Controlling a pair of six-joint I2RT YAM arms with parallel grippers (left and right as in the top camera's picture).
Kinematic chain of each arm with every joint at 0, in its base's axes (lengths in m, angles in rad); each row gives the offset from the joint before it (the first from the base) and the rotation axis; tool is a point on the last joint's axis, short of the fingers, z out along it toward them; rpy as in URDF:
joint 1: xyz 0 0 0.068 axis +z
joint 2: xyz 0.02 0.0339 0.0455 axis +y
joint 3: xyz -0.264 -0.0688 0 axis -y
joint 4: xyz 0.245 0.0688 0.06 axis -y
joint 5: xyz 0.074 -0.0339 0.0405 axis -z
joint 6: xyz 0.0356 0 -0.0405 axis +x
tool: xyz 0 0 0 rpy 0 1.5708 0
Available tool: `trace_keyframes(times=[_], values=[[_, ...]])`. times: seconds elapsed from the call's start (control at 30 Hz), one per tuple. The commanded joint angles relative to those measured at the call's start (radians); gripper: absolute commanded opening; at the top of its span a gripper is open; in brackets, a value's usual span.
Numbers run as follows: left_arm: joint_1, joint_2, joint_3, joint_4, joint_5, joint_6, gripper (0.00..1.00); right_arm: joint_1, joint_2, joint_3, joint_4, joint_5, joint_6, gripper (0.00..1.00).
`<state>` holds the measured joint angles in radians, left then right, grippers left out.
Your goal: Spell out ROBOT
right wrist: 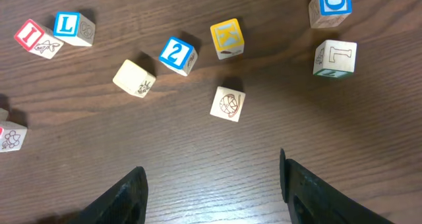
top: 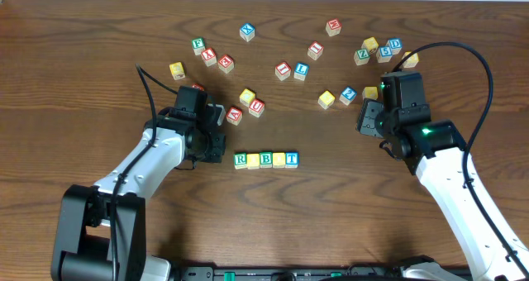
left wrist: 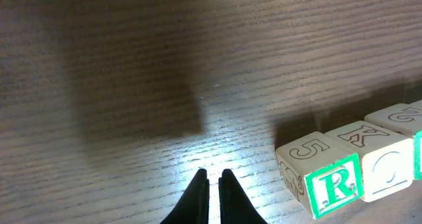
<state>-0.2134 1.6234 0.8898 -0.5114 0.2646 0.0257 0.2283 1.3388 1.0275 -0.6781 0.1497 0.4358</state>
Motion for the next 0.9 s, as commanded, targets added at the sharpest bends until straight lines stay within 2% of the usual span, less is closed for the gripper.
trace_keyframes(times=[0.0,0.27,0.87], values=[[-0.014,0.021,-0.003,0.010,0.015,0.003,0.07,-0.006,-0.017,0.022,0.004,0.008,-0.003,0.60],[-0.073,0.030,-0.003,0.024,0.013,0.007,0.07,-0.006,-0.017,0.022,0.004,0.008,-0.004,0.58],[-0.081,0.030,-0.003,-0.021,0.021,0.010,0.07,-0.006,-0.017,0.022,0.004,0.008,-0.003,0.56]])
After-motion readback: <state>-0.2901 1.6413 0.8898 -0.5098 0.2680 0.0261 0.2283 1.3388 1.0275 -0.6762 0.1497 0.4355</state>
